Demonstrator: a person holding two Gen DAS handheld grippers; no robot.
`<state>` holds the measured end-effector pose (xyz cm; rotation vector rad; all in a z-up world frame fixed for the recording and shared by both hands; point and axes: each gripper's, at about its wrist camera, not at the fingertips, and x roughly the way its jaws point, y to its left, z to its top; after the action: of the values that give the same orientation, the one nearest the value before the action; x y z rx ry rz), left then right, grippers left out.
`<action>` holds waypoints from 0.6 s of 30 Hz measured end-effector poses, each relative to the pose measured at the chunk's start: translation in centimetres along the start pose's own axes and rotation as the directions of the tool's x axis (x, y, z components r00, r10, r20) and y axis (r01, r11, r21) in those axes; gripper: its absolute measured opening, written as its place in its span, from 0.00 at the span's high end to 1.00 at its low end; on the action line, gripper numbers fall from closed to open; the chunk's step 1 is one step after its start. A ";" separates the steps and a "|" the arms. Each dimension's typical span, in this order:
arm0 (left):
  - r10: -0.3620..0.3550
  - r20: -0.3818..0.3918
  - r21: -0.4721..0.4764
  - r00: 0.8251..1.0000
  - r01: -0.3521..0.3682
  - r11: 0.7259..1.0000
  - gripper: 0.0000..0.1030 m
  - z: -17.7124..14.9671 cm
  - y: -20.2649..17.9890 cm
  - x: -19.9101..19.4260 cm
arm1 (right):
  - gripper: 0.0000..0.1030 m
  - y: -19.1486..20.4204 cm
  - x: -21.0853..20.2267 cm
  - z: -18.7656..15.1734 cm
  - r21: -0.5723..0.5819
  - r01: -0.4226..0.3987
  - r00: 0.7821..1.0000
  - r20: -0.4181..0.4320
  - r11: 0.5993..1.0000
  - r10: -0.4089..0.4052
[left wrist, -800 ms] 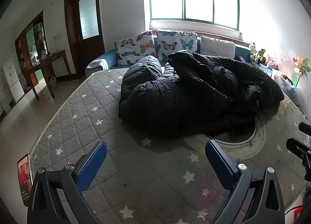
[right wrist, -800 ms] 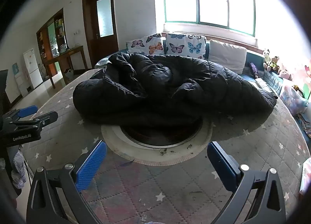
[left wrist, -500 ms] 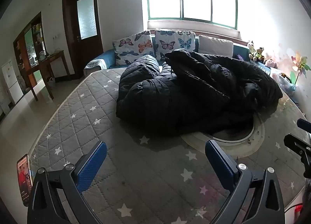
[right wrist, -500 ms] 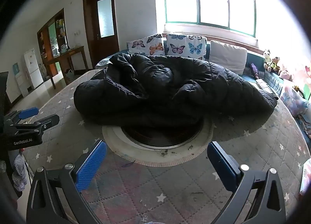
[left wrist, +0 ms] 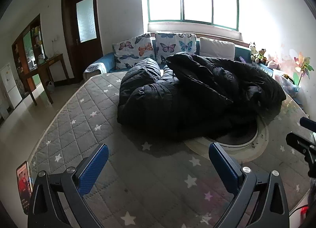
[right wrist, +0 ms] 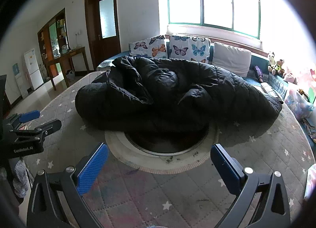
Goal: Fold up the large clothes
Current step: 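Approach the crumpled black down jacket with both grippers open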
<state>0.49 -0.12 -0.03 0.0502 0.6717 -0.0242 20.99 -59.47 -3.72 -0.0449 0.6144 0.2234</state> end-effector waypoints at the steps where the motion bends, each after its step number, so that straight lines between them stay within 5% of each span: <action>1: 0.004 0.004 0.004 1.000 -0.004 1.000 0.00 0.0 0.0 0.2 | 0.00 0.1 0.1 0.1 -0.001 0.001 1.000 0.000 1.000 -0.001; 18: -0.048 -0.046 0.024 0.998 0.049 0.999 0.00 1.3 1.9 6.3 | 0.00 3.6 2.5 2.7 -0.066 0.057 0.998 0.007 0.996 -0.057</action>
<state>6.28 1.70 -2.86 0.0583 0.7182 -0.0784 23.70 -55.19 -2.86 -0.1252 0.6002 0.1881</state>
